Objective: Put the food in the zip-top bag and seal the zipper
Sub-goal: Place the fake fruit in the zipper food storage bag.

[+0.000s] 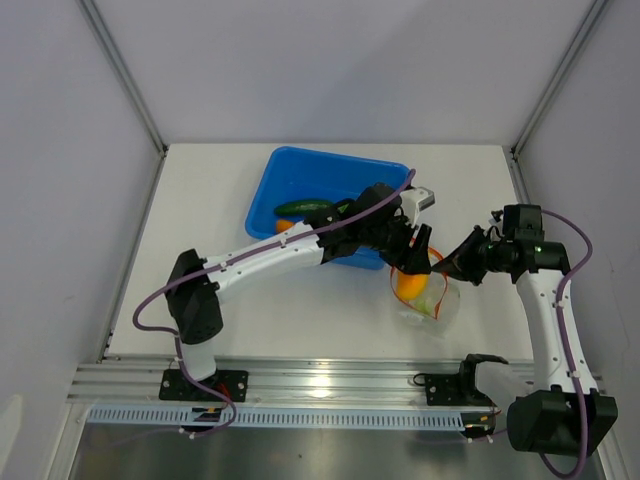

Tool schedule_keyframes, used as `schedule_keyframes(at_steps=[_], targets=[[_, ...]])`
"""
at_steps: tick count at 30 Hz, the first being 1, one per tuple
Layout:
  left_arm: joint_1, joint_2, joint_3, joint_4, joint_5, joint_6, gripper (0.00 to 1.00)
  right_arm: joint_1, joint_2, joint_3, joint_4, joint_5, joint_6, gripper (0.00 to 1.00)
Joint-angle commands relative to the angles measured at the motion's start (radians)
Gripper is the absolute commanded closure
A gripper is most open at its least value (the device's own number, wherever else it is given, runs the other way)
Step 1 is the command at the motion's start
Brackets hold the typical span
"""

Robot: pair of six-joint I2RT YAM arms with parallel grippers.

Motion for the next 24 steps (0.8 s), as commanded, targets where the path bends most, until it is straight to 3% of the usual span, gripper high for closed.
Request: schedule_keyframes(at_steps=[1, 2, 5, 8, 9, 19, 24], targets=[[-0.003, -0.074, -0.062, 0.079, -0.028, 0.030, 0.54, -0.010, -0.011, -0.002, 0.033, -0.042, 0.026, 1.00], [-0.003, -0.076, -0.072, 0.088, -0.025, 0.028, 0.37, -0.010, -0.008, -0.002, 0.038, -0.045, 0.027, 1.00], [-0.002, -0.071, -0.067, 0.082, -0.030, 0.036, 0.19, -0.013, -0.002, 0.003, 0.039, -0.048, 0.032, 1.00], [-0.002, -0.078, -0.066, 0.088, -0.033, 0.060, 0.12, -0.013, -0.004, -0.002, 0.038, -0.045, 0.035, 1.00], [-0.002, -0.085, -0.066, 0.089, -0.043, 0.064, 0.01, -0.013, -0.004, -0.005, 0.038, -0.045, 0.033, 1.00], [0.102, -0.104, 0.000, 0.034, -0.215, 0.108, 0.01, -0.013, 0.004, 0.015, -0.013, -0.004, 0.012, 1.00], [0.207, 0.013, 0.184, -0.091, -0.290, 0.071, 0.01, -0.013, 0.015, 0.027, -0.053, 0.025, 0.010, 1.00]])
